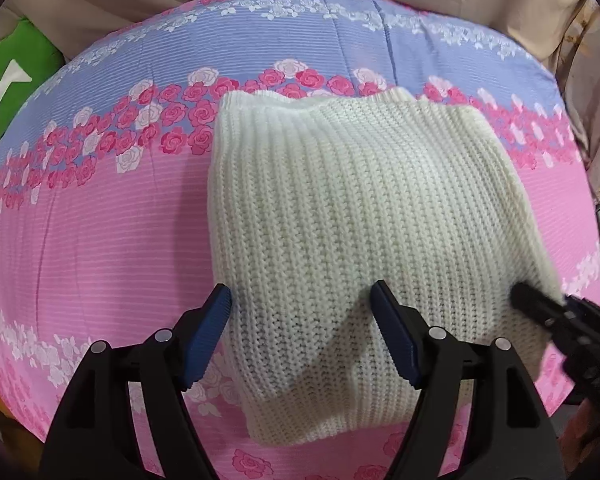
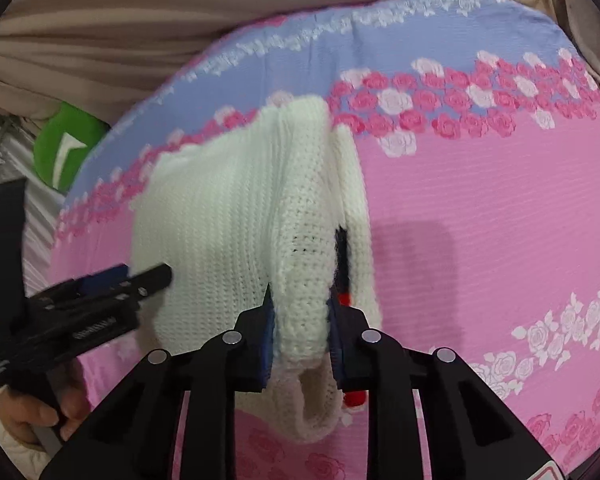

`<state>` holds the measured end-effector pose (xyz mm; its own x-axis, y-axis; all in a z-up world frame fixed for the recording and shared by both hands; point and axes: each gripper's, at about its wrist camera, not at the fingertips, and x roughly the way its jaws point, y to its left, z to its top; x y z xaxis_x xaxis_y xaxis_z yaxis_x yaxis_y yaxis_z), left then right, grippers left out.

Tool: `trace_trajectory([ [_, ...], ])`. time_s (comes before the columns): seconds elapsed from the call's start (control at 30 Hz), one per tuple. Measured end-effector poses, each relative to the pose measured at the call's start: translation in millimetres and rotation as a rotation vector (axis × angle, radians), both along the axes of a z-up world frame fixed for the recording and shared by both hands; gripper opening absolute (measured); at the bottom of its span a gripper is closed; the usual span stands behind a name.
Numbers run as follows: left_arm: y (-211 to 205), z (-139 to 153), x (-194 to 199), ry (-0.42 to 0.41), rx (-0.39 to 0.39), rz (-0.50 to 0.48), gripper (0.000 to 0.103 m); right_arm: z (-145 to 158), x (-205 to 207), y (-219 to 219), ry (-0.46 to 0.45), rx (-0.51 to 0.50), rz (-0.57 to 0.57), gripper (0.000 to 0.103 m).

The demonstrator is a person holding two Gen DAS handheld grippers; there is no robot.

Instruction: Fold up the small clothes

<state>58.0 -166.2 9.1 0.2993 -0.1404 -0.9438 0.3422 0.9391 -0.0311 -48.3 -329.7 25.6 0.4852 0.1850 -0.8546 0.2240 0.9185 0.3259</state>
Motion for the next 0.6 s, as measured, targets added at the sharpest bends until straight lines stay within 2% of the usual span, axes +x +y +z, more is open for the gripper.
trace_trajectory([
  [0.07, 7.1, 6.4, -4.0, -0.011, -0.017, 0.016, 0.07, 9.6, -1.8, 0.0, -0.022, -0.025, 0.005, 0.021],
  [0.1, 10.1, 5.1, -5.0, -0.012, -0.01, 0.025, 0.07, 1.9, -0.1, -1.2, 0.003, -0.036, 0.011, 0.021],
  [0.17, 13.3, -7.7, -4.0, 0.029, 0.003, 0.032, 0.071, -35.4, 5.9, -3.3, 0.116, -0.081, 0.014, 0.021],
  [0.23, 17.7, -20.1, -3.8, 0.074, -0.012, 0.049, 0.072, -51.7, 2.3, -7.8, 0.132, -0.031, 0.005, 0.025],
  [0.3, 22.0, -16.1, -7.4, 0.073, -0.026, 0.063, 0.072, -39.0, 1.9, -8.7, 0.128, -0.01, -0.016, 0.026],
  [0.47, 24.4, 4.0, -17.0, 0.026, -0.027, 0.058, 0.07, 1.4, 5.8, -6.5, 0.044, -0.026, -0.003, 0.041],
  [0.5, 23.2, 6.5, -19.7, 0.019, -0.023, 0.057, 0.07, 5.3, 11.6, -9.1, 0.035, -0.023, -0.008, 0.047],
  [0.53, 22.3, 9.0, -20.8, 0.012, -0.021, 0.055, 0.07, 7.9, 20.1, -11.6, 0.03, -0.022, -0.013, 0.05],
  [0.6, 22.2, 13.5, -24.2, -0.005, -0.018, 0.059, 0.07, 6.9, 38.7, -16.0, 0.036, -0.021, -0.015, 0.05],
])
